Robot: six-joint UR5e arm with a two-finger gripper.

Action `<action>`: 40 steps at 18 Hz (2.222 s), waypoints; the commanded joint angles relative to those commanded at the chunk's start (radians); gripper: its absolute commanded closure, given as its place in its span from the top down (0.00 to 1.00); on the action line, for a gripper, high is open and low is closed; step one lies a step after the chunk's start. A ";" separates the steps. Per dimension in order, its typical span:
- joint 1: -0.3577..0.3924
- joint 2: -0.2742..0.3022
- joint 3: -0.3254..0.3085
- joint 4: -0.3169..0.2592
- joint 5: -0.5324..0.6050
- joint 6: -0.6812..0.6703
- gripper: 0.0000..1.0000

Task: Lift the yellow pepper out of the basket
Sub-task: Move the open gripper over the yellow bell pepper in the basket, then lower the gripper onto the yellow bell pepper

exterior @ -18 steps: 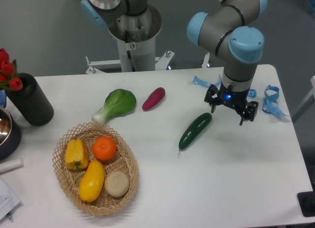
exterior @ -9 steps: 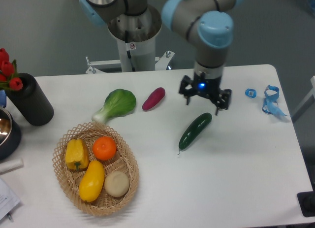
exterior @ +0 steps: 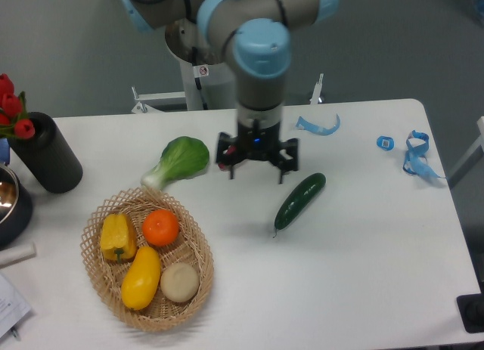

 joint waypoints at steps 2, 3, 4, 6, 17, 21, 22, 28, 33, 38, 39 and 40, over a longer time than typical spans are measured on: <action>-0.054 -0.034 0.020 0.000 0.000 -0.081 1.00; -0.081 -0.052 0.032 0.000 0.002 -0.126 1.00; -0.101 -0.069 0.044 0.000 0.002 -0.161 1.00; -0.140 -0.101 0.067 0.000 -0.002 -0.216 1.00; -0.226 -0.192 0.098 0.000 -0.083 -0.319 1.00; -0.243 -0.242 0.135 0.000 -0.110 -0.339 1.00; -0.252 -0.258 0.147 -0.002 -0.110 -0.345 1.00; -0.275 -0.285 0.164 -0.002 -0.109 -0.352 1.00; -0.279 -0.311 0.161 -0.002 -0.107 -0.352 1.00; -0.289 -0.328 0.167 0.000 -0.107 -0.353 1.00; -0.292 -0.330 0.169 0.000 -0.107 -0.355 1.00; -0.295 -0.336 0.169 0.000 -0.106 -0.355 1.00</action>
